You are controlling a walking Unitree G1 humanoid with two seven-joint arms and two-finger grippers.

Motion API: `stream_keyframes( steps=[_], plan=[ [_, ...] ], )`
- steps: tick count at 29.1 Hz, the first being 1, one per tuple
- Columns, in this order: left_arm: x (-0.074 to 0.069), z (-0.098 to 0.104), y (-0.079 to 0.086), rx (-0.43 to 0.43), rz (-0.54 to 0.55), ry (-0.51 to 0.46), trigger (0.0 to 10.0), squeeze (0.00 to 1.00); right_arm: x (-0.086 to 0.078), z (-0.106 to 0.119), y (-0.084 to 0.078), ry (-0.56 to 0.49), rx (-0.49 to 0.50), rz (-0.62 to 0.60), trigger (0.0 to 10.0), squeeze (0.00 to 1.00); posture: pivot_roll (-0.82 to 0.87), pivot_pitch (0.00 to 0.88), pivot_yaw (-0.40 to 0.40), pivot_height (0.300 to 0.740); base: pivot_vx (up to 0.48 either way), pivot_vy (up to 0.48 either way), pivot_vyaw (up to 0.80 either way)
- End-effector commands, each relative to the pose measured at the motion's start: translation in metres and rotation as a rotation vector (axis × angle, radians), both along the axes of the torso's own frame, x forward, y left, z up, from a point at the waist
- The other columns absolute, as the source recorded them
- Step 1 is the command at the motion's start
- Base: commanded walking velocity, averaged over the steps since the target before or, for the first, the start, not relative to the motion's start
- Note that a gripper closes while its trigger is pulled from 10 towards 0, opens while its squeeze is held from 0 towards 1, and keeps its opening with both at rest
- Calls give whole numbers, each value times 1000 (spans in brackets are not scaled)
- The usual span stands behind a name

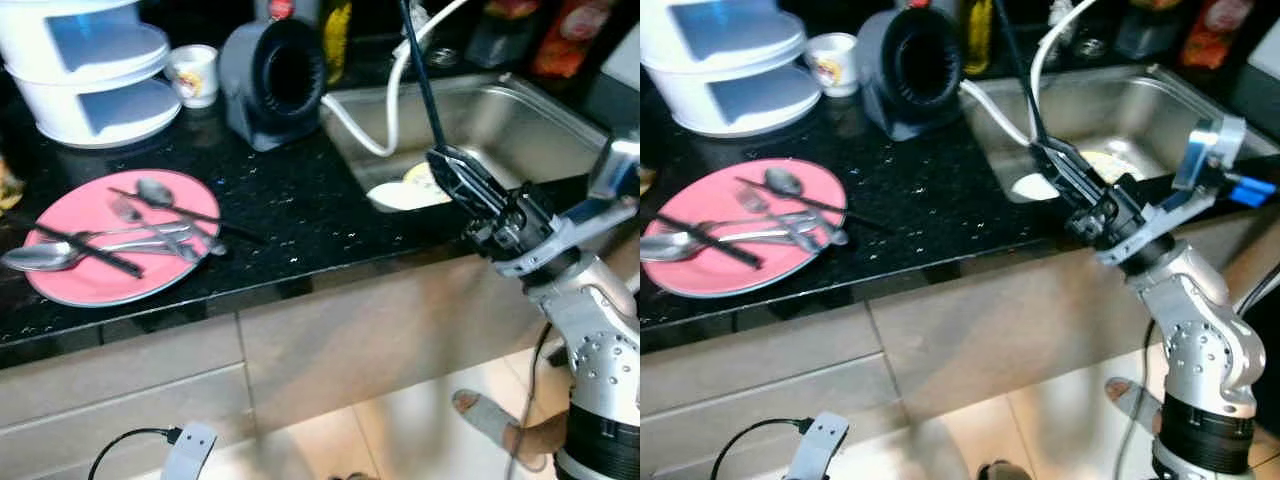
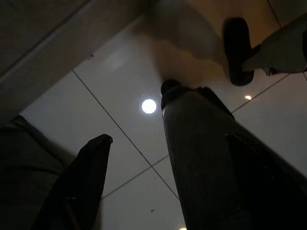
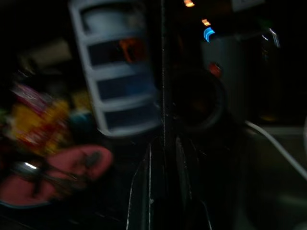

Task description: Kitchen organization

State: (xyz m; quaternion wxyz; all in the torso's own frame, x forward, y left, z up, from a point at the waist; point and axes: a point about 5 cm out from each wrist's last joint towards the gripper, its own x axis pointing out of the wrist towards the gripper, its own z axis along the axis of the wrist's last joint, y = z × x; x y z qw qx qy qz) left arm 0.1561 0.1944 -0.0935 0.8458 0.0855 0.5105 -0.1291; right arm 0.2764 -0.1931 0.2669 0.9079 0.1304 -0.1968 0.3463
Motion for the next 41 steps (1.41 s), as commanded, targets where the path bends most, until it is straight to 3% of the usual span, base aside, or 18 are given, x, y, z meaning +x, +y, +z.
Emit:
stream_keyframes(
  steps=[1,5,12,17,18,21,30,41],
  plan=[
    [-10,-4,0,6,-14,44,10000,0,10,-3,2,34,-63,-82,10000,0,-3,92,-12,740,0,0,0],
    [-11,-4,-1,8,-19,44,10000,0,18,-4,4,51,-112,-149,10000,0,1,92,-16,740,0,0,0],
    [-13,-6,-3,5,-20,49,10000,0,47,-10,14,119,-217,-375,10000,0,6,93,-23,740,0,0,0],
    [-17,-7,-4,2,-19,56,10000,0,66,-17,7,184,-309,-530,10000,0,9,107,-37,740,0,0,0],
    [-21,-8,-4,0,-16,62,10000,0,70,-18,3,192,-365,-584,10000,0,7,118,-38,740,0,0,0],
    [-25,-10,-5,-1,-17,72,10000,0,72,-20,2,202,-411,-618,10000,0,7,126,-39,740,0,0,0],
    [-38,-14,-6,-5,-25,95,10000,0,75,-24,17,225,-361,-597,10000,0,2,167,-42,740,0,0,-685],
    [-37,-13,-7,-5,-35,90,10000,0,94,-21,60,238,-366,-552,10000,0,8,201,-48,740,0,0,0]
  ],
)
